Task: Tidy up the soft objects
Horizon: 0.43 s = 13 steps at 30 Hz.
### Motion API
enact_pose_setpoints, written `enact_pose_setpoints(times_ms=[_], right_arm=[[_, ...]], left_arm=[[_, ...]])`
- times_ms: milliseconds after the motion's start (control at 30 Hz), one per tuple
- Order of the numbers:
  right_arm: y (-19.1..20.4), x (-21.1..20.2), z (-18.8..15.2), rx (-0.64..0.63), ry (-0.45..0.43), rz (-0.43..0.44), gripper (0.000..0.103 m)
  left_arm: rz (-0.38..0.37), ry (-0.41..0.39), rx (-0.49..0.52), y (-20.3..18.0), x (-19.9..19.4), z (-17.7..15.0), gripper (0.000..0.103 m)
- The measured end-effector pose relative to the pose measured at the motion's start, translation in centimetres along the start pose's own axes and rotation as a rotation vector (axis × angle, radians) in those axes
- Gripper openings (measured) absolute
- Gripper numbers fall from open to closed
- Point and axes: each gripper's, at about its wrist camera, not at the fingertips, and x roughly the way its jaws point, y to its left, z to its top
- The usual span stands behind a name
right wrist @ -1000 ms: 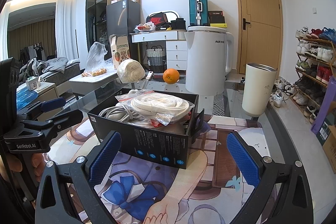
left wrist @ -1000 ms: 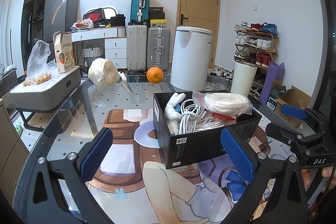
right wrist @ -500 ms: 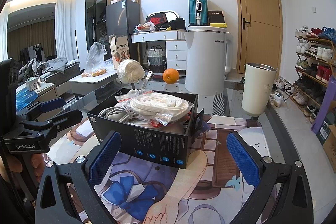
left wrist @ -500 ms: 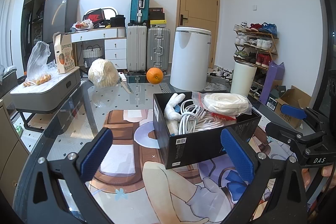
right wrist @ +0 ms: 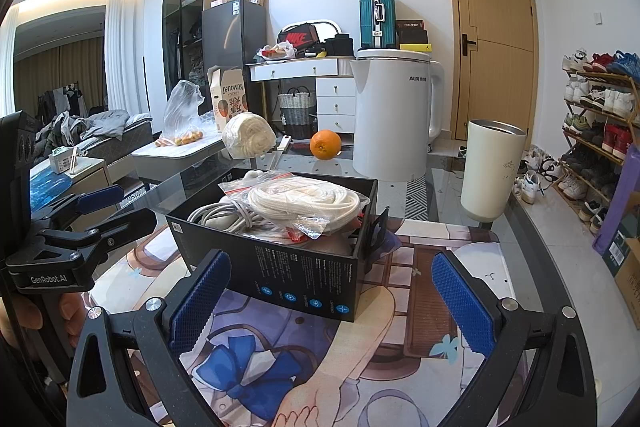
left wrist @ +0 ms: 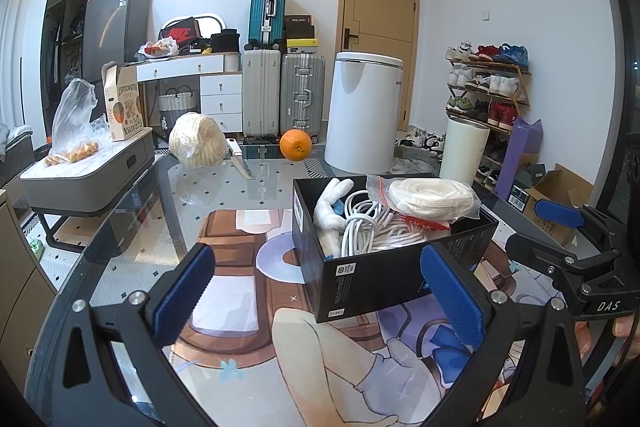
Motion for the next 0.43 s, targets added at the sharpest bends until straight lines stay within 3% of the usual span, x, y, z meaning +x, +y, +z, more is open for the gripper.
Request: enact_pose_setpoints(times_ms=[433], right_arm=[[-0.03, -0.02, 0.0, 0.001, -0.001, -0.001, 0.102]], left_arm=[[0.033, -0.013, -0.003, 0.05, -0.26, 0.03, 0.103]])
